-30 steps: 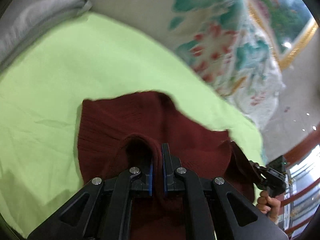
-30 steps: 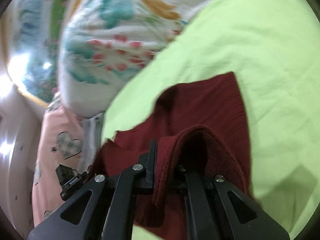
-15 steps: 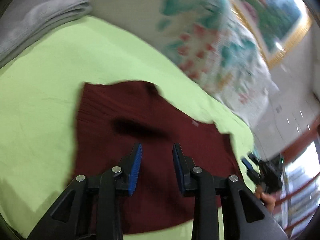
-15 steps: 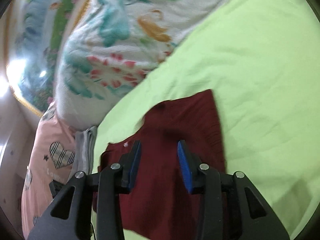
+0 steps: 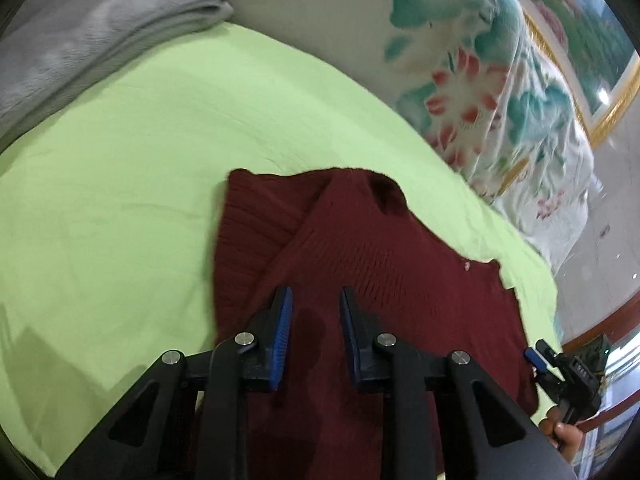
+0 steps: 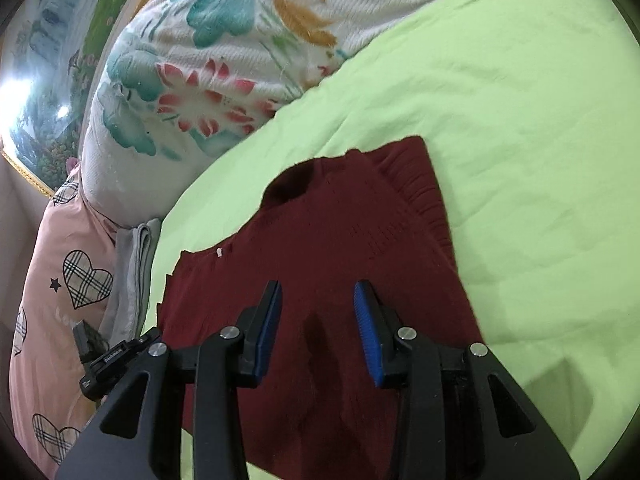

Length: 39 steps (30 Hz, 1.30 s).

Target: Fold large clothes

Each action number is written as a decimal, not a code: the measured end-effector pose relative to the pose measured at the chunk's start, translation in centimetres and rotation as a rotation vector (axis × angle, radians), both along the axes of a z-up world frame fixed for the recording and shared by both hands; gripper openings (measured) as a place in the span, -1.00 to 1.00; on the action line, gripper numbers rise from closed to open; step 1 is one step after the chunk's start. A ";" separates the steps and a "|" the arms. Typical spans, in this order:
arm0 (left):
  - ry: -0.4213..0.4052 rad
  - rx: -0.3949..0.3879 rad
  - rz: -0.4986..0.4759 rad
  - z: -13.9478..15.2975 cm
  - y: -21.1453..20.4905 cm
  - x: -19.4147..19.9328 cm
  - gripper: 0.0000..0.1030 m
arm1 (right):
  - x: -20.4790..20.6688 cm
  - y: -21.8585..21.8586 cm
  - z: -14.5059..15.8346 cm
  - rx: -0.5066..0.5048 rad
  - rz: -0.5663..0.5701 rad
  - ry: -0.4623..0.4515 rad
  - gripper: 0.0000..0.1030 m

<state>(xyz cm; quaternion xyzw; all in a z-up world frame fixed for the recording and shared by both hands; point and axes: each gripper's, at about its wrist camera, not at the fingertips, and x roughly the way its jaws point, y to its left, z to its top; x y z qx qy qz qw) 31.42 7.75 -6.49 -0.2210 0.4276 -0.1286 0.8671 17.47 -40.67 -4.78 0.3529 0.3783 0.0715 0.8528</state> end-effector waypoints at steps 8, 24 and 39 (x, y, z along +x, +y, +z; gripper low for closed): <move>-0.047 -0.091 -0.072 1.0 -1.0 -8.9 -0.04 | -3.7 3.5 1.1 0.050 0.026 -0.063 -0.25; 0.095 -0.185 -0.087 -3.1 -2.8 -15.9 0.31 | -6.7 10.8 1.1 -0.078 0.142 -0.055 -0.28; 0.104 -0.287 0.140 -4.0 -0.2 -10.9 0.30 | 1.3 15.5 1.8 -0.168 0.259 -0.037 -0.45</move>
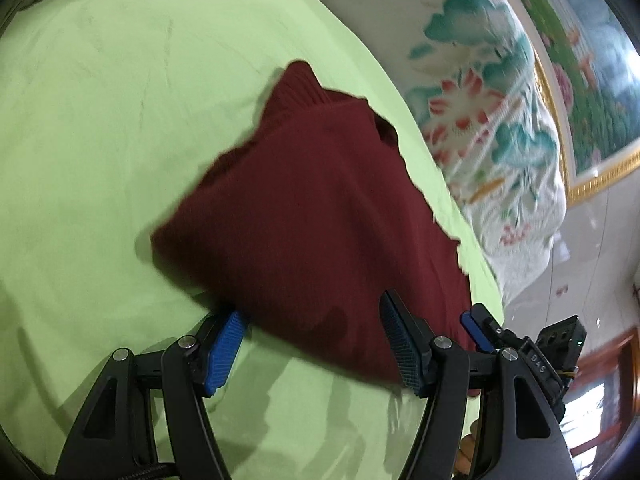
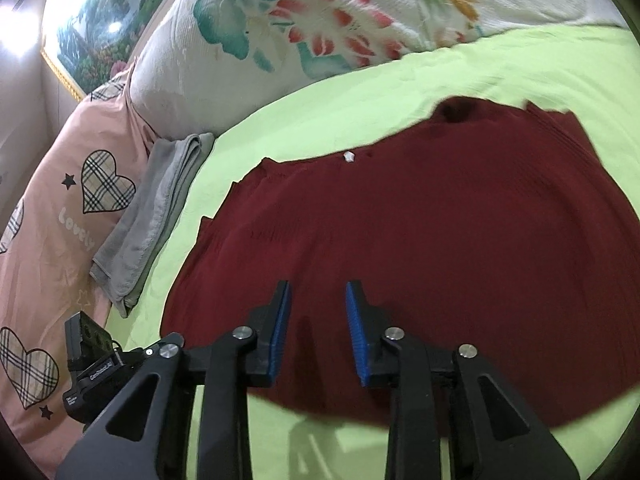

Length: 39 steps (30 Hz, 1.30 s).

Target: Fold large clothes

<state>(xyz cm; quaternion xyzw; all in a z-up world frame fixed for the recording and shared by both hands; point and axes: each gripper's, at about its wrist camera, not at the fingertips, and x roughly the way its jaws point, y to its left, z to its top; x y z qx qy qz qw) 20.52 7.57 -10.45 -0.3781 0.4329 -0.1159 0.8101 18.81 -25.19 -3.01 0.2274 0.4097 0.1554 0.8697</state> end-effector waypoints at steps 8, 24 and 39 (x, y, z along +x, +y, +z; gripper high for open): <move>-0.016 0.001 0.043 -0.1 0.3 2.5 0.00 | 3.7 2.2 -4.1 -0.072 0.058 0.079 -0.50; -0.312 0.091 -0.254 10.0 -10.2 4.2 -0.88 | 3.1 -3.1 -4.4 0.300 0.032 0.125 -0.48; -0.287 0.496 -0.647 4.5 -30.6 3.4 -0.87 | 0.4 -14.4 -4.5 0.668 -0.065 0.106 0.38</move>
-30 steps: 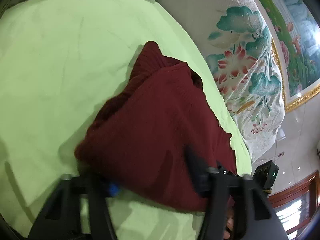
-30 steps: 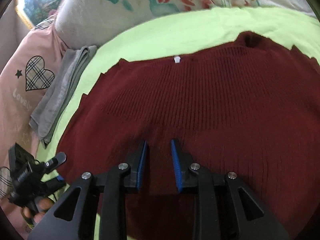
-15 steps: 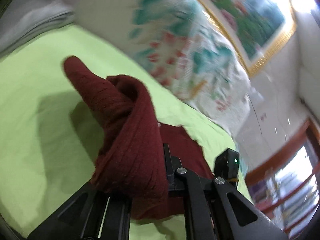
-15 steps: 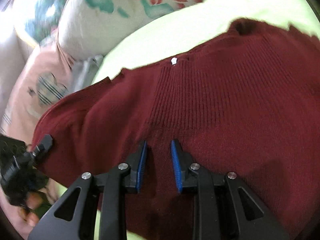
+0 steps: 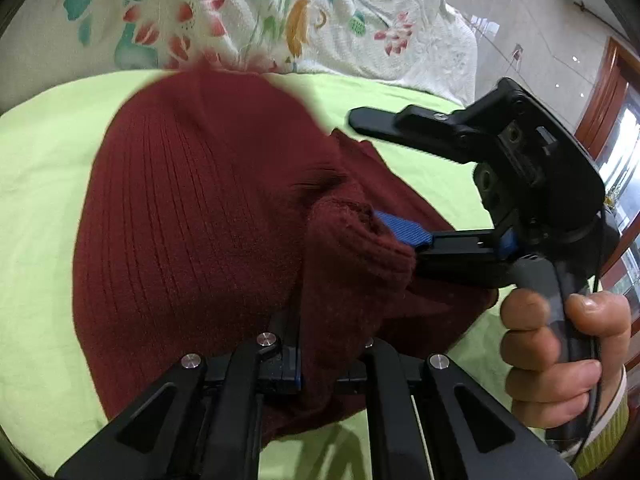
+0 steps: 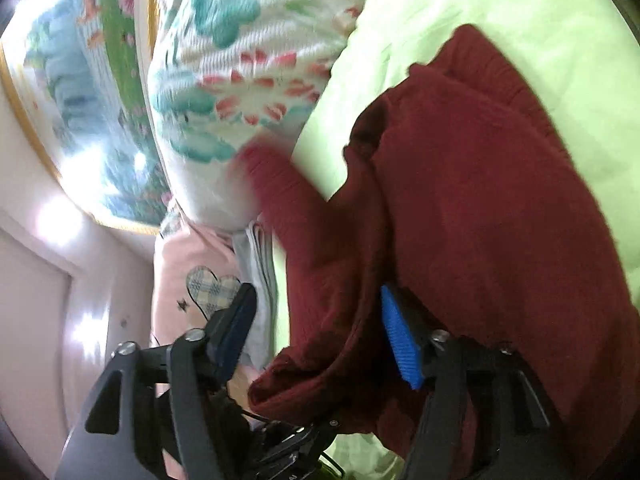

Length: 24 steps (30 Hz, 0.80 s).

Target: Fold large clothes

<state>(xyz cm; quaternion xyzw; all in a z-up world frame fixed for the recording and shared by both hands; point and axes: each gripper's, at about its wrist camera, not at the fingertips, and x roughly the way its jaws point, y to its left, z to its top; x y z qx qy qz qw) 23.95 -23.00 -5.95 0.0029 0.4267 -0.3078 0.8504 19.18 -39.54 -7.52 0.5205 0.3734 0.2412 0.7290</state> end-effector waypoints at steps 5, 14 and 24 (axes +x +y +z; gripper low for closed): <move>-0.010 -0.043 0.005 1.0 1.2 0.1 -0.87 | 1.9 1.4 0.6 -0.144 0.043 0.022 0.42; -0.027 -0.033 -0.008 1.2 0.9 -1.2 -0.87 | 7.9 3.7 1.1 -0.345 0.130 0.057 -0.66; -0.030 -0.122 -0.113 3.0 -4.3 -1.9 -0.87 | 3.1 -2.1 6.4 -0.521 0.042 -0.122 -0.70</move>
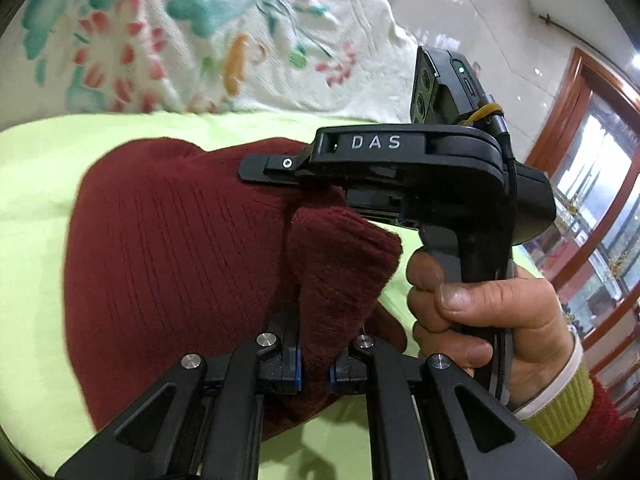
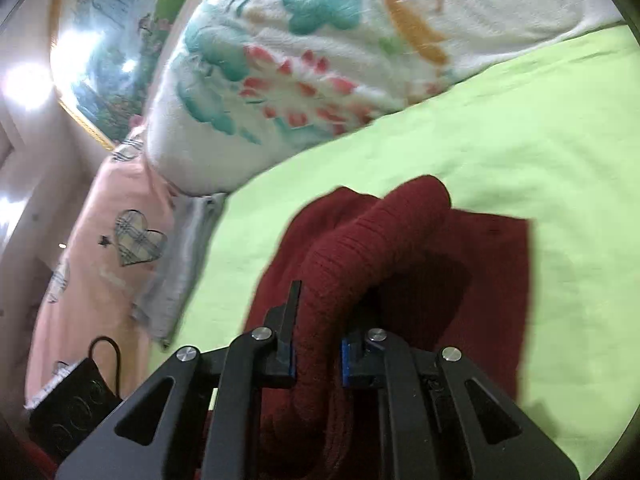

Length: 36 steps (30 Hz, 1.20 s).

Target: Fold large clothes

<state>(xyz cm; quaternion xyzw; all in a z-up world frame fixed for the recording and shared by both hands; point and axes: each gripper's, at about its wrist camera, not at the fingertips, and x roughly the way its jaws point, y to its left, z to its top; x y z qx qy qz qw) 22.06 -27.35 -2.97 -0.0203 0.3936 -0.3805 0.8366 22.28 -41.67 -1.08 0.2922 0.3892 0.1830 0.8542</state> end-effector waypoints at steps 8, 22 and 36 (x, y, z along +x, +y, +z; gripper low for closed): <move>0.086 0.066 -0.035 -4.8 -3.2 0.9 -0.86 | -0.7 -3.4 -5.4 0.009 -0.058 0.102 -0.70; 0.107 0.045 -0.052 -2.2 1.7 -1.9 0.09 | -2.9 -3.0 -3.8 -0.085 -0.092 0.100 0.10; 0.380 -0.144 0.206 -3.9 14.4 6.1 0.64 | -4.3 -2.5 -4.1 -0.071 -0.072 0.141 0.60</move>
